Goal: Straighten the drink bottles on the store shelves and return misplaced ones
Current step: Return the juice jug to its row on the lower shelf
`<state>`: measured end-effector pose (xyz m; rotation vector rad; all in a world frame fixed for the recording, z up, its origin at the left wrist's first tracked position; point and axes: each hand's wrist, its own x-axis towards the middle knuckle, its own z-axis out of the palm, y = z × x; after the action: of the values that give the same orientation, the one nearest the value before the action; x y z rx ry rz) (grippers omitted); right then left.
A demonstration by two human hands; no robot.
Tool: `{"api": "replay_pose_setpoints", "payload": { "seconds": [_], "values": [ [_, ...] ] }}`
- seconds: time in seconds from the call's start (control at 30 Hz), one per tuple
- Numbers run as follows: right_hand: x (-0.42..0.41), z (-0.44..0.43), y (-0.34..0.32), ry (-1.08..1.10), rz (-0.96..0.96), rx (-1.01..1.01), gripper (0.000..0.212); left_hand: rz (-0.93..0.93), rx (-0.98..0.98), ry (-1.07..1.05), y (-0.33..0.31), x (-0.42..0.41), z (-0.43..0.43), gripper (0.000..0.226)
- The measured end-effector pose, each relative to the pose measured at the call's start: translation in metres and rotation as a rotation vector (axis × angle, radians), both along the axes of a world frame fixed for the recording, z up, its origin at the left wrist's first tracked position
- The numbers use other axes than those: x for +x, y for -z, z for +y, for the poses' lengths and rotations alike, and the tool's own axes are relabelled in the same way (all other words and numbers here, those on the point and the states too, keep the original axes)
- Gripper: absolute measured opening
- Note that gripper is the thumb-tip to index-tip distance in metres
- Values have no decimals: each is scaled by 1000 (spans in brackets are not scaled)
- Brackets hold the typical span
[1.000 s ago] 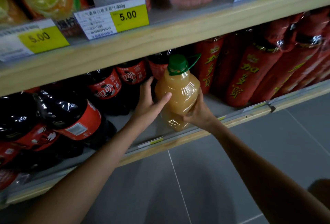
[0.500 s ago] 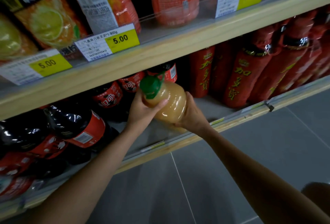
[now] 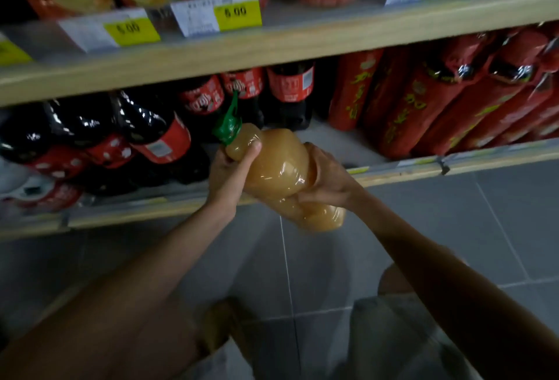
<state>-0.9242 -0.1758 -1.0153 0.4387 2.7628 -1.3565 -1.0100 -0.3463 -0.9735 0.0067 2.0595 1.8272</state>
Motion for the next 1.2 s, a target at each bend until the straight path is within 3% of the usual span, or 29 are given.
{"api": "replay_pose_setpoints", "payload": {
  "seconds": [0.3,0.63,0.83,1.2],
  "values": [
    [74,-7,55,107,-193,-169,94,-295,-138,110,55,38,7,34],
    [157,-24,7,287,-432,-174,104,-453,-224,193,20,97,22,17],
    [207,-44,-83,350,-532,-249,104,-489,-284,194,-65,145,15,16],
    [328,-17,-331,478,-486,-331,103,-457,-375,450,-315,244,68,21]
  ]
}}
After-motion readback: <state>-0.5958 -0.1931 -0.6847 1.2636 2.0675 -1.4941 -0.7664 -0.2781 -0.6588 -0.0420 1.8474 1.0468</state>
